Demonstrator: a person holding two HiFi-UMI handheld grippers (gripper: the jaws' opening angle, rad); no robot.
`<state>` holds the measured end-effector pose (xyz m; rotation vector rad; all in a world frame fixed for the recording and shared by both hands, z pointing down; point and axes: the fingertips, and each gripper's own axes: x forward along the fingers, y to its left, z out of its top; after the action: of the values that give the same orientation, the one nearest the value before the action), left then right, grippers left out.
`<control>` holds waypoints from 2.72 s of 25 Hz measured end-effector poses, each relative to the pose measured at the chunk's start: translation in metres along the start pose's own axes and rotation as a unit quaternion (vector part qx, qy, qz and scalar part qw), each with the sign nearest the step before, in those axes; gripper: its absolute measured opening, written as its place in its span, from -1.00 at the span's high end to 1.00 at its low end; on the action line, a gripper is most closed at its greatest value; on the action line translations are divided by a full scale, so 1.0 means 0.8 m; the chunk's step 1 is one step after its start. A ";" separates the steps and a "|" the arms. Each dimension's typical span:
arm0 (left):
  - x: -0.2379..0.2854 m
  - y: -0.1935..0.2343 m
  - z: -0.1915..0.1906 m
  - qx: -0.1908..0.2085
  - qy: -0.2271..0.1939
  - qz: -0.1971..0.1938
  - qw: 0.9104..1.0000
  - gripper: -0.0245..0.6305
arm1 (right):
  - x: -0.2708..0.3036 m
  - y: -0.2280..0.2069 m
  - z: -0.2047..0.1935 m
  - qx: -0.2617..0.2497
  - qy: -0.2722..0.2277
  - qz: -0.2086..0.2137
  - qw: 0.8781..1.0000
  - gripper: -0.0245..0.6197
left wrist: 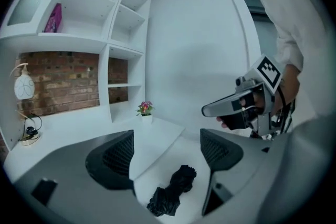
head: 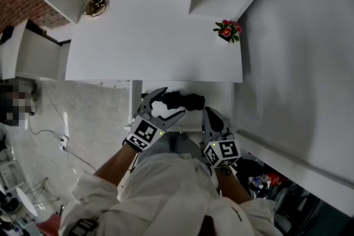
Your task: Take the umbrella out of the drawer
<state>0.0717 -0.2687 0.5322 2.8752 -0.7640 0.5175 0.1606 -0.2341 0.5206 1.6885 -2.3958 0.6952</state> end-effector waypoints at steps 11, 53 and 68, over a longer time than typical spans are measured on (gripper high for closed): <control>0.043 -0.023 -0.088 0.013 0.055 -0.080 0.995 -0.28 | 0.038 -0.012 -0.095 0.036 0.100 -0.067 0.992 0.87; 0.188 -0.059 -0.343 0.239 0.321 -0.269 0.876 -0.28 | 0.101 -0.073 -0.263 0.160 0.288 -0.129 0.935 0.87; 0.209 -0.058 -0.379 0.241 0.381 -0.287 0.845 -0.28 | 0.101 -0.086 -0.266 0.176 0.275 -0.136 0.936 0.87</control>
<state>0.1413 -0.2439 0.8737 2.6479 0.3976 1.7626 0.1612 -0.2286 0.7584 1.6099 -1.6896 1.3880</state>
